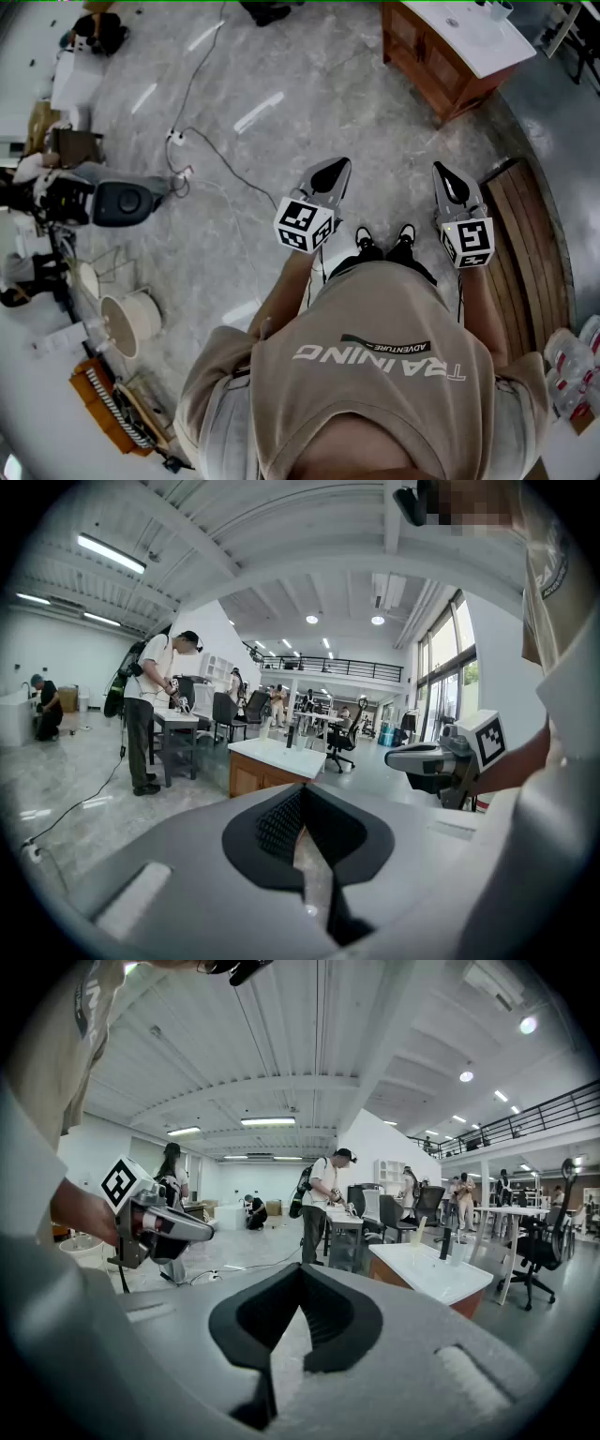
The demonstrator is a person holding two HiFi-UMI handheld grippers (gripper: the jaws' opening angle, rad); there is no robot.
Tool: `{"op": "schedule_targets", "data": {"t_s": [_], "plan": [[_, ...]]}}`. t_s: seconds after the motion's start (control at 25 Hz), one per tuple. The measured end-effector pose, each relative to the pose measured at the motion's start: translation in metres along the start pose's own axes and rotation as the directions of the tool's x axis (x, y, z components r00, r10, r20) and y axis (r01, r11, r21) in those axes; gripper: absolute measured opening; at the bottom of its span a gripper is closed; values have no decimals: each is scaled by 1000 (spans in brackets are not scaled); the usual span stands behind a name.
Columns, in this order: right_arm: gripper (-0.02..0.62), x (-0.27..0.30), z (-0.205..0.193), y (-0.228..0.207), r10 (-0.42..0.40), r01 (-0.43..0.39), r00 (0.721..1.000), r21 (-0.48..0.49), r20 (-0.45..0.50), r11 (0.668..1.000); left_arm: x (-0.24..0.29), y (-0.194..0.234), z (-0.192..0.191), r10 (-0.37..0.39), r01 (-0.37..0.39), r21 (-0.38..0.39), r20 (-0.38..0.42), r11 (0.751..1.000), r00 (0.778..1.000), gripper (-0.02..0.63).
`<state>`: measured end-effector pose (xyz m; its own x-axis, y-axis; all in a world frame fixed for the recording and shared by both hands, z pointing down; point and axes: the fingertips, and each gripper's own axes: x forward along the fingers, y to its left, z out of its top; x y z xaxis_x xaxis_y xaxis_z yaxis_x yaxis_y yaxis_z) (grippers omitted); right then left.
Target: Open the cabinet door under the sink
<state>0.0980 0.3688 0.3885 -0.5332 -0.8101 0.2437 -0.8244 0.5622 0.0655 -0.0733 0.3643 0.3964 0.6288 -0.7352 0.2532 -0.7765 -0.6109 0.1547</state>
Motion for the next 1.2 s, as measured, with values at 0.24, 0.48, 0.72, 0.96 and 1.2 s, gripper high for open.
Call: {"op": "schedule_targets", "data": {"t_s": [0.24, 0.48, 0.72, 0.96, 1.2], "plan": [[2, -18, 12, -11, -28, 28, 999, -19, 26, 999, -9, -7, 4, 18, -18, -3, 11, 1000, 1000, 15], [2, -10, 25, -5, -23, 25, 999, -30, 40, 999, -20, 6, 7, 38, -38, -14, 22, 999, 999, 15], [2, 4, 25, 7, 26, -27, 999, 16, 36, 1000, -25, 20, 3, 51, -50, -35, 26, 998, 998, 15], [2, 15, 18, 13, -15, 15, 1000, 31, 7, 999, -22, 33, -8, 17, -17, -50, 7, 999, 1000, 15], [2, 26, 0, 14, -11, 13, 999, 32, -47, 999, -4, 46, -24, 10, -12, -91, -18, 996, 1000, 15]]}}
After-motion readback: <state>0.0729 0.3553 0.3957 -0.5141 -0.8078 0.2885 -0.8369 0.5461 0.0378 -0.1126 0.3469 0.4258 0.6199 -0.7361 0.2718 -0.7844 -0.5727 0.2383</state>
